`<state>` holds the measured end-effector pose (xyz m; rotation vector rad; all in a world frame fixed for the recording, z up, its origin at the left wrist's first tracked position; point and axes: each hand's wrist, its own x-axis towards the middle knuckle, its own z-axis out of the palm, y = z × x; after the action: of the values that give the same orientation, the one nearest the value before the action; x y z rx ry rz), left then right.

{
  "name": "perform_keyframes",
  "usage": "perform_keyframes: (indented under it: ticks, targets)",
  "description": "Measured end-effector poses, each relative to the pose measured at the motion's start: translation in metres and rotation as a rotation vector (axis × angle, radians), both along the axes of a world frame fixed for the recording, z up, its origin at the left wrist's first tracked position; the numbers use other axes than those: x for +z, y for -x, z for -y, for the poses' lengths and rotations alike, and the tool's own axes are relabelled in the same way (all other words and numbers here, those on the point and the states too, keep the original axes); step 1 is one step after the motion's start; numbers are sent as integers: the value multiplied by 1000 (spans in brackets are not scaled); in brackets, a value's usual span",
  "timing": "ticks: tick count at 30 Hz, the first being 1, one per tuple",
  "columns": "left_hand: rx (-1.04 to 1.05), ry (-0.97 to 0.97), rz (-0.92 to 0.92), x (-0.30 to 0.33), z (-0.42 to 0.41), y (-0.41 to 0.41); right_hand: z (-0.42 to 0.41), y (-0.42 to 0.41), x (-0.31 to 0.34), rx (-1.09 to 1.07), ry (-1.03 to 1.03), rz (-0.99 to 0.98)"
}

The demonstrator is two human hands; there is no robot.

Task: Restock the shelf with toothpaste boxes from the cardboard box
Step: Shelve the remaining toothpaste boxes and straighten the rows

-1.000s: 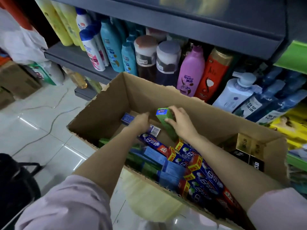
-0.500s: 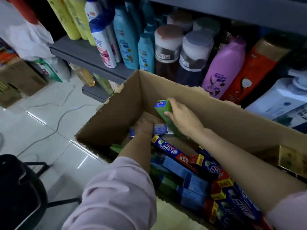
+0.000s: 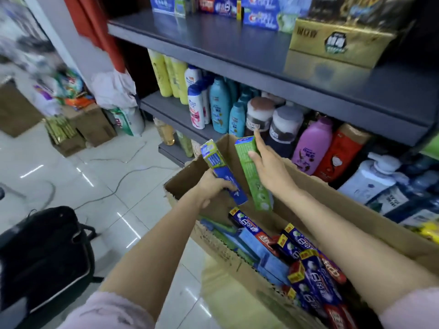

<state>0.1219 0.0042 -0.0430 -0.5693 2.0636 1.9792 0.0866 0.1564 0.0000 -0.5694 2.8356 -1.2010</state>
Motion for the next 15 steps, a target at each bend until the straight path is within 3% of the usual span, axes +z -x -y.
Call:
perform_keyframes:
  ticks: [8,15]
  targets:
    - [15,-236,-226,108,25,-40,46,-23,86,136,332,-82]
    - [169,-135,-341,171,57,-12,106,4,141,19,266,-53]
